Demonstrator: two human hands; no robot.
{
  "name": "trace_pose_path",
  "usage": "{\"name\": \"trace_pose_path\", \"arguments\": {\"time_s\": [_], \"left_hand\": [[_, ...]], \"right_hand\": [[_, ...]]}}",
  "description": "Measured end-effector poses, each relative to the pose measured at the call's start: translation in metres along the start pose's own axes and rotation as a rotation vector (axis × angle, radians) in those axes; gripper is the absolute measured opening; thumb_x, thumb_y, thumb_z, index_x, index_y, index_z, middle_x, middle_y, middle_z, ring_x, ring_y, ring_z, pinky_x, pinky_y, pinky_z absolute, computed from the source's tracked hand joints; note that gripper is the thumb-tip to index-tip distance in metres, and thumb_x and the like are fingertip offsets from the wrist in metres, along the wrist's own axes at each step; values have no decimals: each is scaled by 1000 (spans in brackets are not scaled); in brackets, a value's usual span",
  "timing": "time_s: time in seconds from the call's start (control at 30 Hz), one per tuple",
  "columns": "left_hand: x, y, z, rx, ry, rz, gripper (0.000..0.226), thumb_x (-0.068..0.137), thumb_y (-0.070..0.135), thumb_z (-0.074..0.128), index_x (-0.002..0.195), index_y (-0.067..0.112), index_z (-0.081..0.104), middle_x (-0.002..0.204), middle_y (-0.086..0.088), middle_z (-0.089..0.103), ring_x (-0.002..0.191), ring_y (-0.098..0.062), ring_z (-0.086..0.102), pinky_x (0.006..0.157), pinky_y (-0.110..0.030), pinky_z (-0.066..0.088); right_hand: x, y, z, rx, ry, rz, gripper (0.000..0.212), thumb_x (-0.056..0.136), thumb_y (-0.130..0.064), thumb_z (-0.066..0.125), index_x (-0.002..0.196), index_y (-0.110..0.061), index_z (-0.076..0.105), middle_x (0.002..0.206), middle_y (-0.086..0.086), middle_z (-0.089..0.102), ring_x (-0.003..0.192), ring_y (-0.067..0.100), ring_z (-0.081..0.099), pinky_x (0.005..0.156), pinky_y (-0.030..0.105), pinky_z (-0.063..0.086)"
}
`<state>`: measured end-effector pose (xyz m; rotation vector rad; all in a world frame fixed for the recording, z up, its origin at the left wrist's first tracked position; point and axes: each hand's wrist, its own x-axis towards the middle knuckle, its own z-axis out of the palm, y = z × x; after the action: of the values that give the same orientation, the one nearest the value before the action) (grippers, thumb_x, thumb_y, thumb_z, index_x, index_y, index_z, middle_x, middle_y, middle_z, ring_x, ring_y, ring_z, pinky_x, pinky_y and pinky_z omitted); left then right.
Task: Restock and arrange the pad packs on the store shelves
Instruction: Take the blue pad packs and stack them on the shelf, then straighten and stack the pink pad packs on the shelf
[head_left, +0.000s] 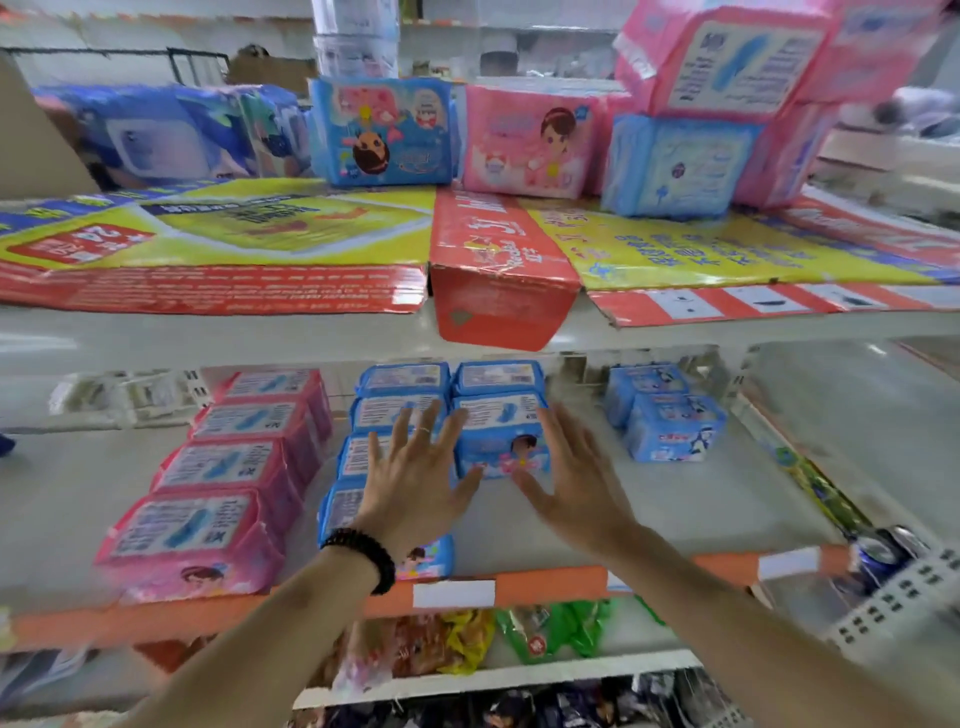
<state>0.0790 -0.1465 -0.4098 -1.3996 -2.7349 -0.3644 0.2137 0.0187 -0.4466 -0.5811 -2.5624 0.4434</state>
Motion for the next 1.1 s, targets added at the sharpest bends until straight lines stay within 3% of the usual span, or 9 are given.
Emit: {"name": "trace_pose_path", "arguments": {"time_s": [0.23,0.3,0.4,0.6,0.8,1.1], "left_hand": [[-2,16,-11,2,86,167,70,93,63,32,155,31,24,167,-1,15,154,-30,12,120,-62,13],[-7,27,-10,-13,108,217,72,87,65,25,150,30,33,163,-1,27,151,-31,23,118,-65,19],[-19,43,-8,1,149,308,65,87,62,31,141,28,41,153,-5,45,140,-35,44,107,-68,36],[-47,69,-26,7,203,331,59,90,58,35,134,23,54,148,-5,51,136,-33,48,105,-63,42],[-84,113,-73,-5,398,312,47,89,46,55,125,16,61,133,-6,61,114,-33,63,95,-50,51],[-135,166,-148,-57,641,232,45,90,45,53,126,18,56,132,2,57,105,-25,62,87,-40,49]], "right_hand": [[-26,-28,-41,-16,121,38,74,94,-64,41,153,-19,32,161,3,29,148,25,28,114,45,35],[-40,-32,-51,-39,139,59,80,91,-72,32,151,-18,36,160,2,32,147,23,30,113,42,34],[-59,-33,-65,-48,105,89,83,90,-77,23,151,-22,35,161,-5,27,148,18,25,114,42,34],[-78,-38,-96,3,178,10,65,94,-61,40,145,-20,45,157,-4,37,144,15,32,115,40,35],[-91,-42,-158,166,192,-81,64,94,-59,43,146,-23,46,155,-13,37,146,8,29,118,38,31],[-97,-46,-239,303,356,-413,48,96,-42,56,136,-15,56,146,-6,51,137,8,45,112,32,39]]}}
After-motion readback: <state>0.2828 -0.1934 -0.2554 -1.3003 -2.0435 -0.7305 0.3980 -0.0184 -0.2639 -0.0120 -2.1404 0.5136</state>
